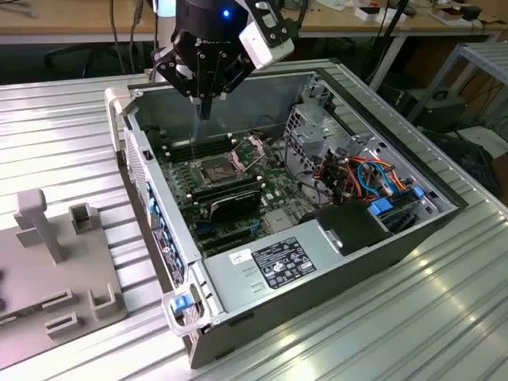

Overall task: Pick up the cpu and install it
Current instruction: 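Reach for the cpu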

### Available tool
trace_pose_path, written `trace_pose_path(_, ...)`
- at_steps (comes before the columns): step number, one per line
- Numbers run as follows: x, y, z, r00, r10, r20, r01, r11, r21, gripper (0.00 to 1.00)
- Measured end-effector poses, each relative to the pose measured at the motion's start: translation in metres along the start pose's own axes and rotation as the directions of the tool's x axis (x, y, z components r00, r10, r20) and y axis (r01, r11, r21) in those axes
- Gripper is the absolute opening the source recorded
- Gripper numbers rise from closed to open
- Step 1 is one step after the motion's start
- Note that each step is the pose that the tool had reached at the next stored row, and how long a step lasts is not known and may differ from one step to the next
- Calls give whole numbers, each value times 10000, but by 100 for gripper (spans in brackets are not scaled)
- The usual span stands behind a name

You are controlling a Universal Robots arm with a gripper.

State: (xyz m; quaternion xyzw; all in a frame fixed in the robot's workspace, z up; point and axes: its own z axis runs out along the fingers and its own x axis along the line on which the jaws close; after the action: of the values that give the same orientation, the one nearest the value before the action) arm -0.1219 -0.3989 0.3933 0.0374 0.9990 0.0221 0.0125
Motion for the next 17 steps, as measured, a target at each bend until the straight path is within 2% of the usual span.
trace_pose_path(12, 22, -1, -1, 10000, 1, 0, -1, 10000, 0, 11)
trace_pose_path(14, 36, -3, -1, 10000, 1, 0, -1, 10000, 0, 11)
trace_pose_path(17, 93, -7, -2, 10000, 1, 0, -1, 10000, 0, 11)
